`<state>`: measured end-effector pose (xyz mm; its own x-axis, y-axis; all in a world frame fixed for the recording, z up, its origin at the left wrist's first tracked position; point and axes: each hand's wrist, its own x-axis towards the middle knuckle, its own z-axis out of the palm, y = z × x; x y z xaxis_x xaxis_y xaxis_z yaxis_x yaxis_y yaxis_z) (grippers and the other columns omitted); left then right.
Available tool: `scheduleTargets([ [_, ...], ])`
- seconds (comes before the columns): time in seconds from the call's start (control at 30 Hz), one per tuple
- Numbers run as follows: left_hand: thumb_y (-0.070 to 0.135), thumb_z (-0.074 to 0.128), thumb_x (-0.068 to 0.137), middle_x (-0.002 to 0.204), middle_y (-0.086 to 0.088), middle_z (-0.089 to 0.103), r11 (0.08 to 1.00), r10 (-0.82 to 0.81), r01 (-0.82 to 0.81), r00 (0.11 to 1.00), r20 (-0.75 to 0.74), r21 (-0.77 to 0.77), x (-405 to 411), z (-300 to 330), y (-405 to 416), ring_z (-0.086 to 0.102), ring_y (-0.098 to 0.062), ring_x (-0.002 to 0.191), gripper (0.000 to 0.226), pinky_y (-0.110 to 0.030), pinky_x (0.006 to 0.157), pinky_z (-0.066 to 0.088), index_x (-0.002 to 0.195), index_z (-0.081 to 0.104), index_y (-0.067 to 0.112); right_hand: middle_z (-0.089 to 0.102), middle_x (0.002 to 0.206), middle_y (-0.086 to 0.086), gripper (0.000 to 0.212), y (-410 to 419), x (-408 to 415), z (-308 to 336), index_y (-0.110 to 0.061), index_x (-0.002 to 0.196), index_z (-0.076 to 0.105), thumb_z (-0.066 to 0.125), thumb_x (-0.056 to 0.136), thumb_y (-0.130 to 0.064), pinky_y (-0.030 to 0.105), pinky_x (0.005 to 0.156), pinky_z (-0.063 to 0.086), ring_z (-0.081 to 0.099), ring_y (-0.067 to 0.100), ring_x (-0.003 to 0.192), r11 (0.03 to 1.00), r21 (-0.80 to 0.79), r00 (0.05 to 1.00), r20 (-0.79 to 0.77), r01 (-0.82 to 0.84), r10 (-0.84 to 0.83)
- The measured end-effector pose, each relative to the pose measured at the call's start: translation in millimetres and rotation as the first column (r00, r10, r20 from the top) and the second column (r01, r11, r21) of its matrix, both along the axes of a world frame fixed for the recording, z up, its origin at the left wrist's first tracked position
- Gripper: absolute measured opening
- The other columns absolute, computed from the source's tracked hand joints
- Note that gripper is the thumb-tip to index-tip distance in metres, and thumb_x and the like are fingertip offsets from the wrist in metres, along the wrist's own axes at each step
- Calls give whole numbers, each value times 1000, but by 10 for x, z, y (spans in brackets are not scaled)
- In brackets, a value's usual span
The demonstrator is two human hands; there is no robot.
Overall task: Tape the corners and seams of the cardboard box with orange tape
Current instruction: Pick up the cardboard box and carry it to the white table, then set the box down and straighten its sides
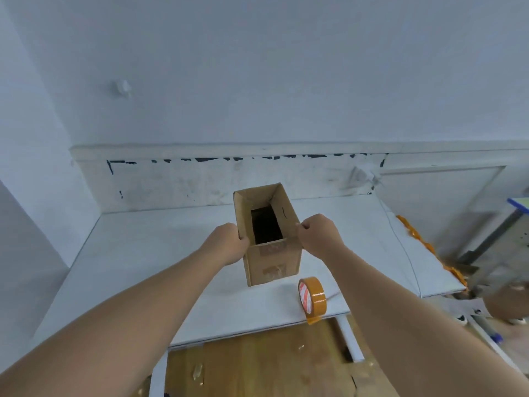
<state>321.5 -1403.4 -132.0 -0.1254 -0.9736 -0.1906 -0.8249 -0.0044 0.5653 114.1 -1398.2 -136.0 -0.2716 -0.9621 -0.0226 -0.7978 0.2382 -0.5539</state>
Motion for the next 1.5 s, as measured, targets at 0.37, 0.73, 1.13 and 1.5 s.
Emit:
scheduleTargets([
  [0.37,16,47,88,77,-16,62,992,-108,112,992,-60,57,-535,-4,-1095,51,-21,59,29,-26,49,34,60,41,11,38,55,6,37,-782,-495,-25,-11,57,32,49,89,-18,23,45,25,32,18,45,993,-4,993,26,116,-116],
  [0.73,12,55,87,88,-18,70,988,-19,38,992,-128,150,-1259,-294,-1893,69,-28,81,21,-25,52,44,66,55,10,63,79,12,27,-1742,-1184,-419,-1,92,59,47,86,-25,28,53,41,55,22,62,998,53,998,47,31,-33],
  [1.13,25,57,89,84,-17,68,955,232,-215,971,-59,206,-1875,-605,-2255,69,-31,84,26,-39,65,52,77,59,2,58,60,1,33,-2546,-1880,-945,-14,91,65,42,91,-38,25,44,40,53,11,49,972,44,968,105,-231,226],
  [1.5,34,49,90,94,3,57,923,356,-384,876,-325,-25,-1944,-1050,-2018,54,-10,79,20,-23,56,35,100,51,17,35,46,-4,33,-2408,-1860,-1093,-15,52,39,44,83,-28,26,43,28,32,12,44,969,-135,968,116,-208,224],
])
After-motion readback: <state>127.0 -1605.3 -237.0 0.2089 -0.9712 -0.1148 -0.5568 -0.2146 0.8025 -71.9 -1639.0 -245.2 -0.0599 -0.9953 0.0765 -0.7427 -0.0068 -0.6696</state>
